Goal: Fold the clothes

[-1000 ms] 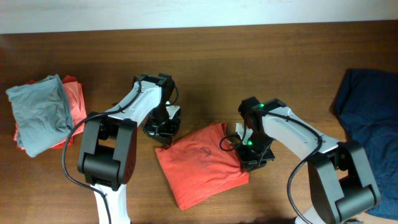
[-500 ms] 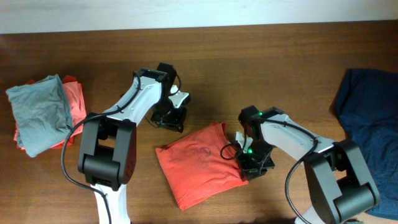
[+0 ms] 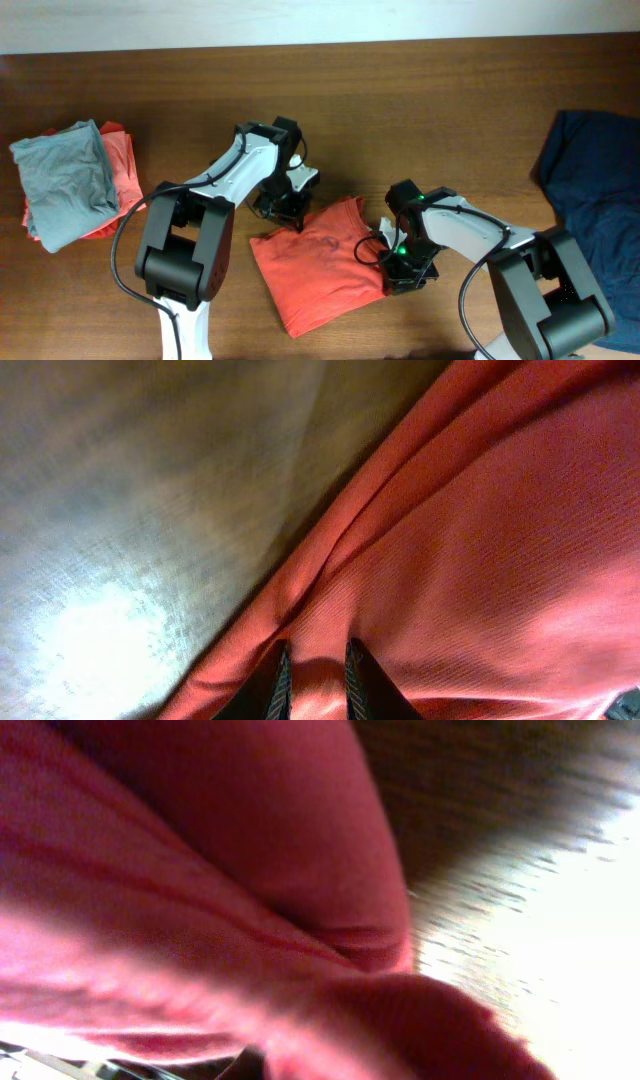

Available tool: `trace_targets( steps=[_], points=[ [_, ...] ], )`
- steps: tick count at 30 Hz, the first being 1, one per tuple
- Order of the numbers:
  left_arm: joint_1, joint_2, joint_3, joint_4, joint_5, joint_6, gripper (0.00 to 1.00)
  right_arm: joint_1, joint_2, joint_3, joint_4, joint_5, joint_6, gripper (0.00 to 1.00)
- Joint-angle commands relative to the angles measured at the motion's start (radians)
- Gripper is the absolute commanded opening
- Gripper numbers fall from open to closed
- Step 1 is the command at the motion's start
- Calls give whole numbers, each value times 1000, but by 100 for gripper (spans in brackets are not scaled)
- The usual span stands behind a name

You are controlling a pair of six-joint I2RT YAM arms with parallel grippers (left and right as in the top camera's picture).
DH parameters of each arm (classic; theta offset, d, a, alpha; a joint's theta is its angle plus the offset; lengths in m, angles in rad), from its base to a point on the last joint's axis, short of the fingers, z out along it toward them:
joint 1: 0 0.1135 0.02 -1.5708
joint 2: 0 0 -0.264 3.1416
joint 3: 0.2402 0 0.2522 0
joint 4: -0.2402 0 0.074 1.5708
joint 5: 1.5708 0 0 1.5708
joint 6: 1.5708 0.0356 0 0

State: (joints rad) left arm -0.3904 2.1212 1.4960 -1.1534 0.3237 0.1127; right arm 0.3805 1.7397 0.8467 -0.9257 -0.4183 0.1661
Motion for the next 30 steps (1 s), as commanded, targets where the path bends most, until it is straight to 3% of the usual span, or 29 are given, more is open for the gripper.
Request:
trace_targets(
  steps=[1, 5, 8, 11, 20, 30],
  points=[
    [4, 18, -53, -20, -13, 16, 19, 7, 22, -24, 127, 19, 19, 20],
    [4, 18, -69, -60, -11, 15, 17, 7, 29, -24, 253, 57, 30, 20],
    [4, 18, -69, -101, -6, 8, 5, 5, 34, -23, 349, 64, 25, 20],
    [4, 18, -69, -129, -6, 4, 1, -2, 34, -11, 390, 89, 25, 20],
    [6, 16, -69, -96, -6, -128, 1, -37, 34, 41, 448, 126, -31, 24],
    [50, -41, -46, 0, -89, -209, 2, -62, 34, 107, 377, 198, -58, 41]
  ],
)
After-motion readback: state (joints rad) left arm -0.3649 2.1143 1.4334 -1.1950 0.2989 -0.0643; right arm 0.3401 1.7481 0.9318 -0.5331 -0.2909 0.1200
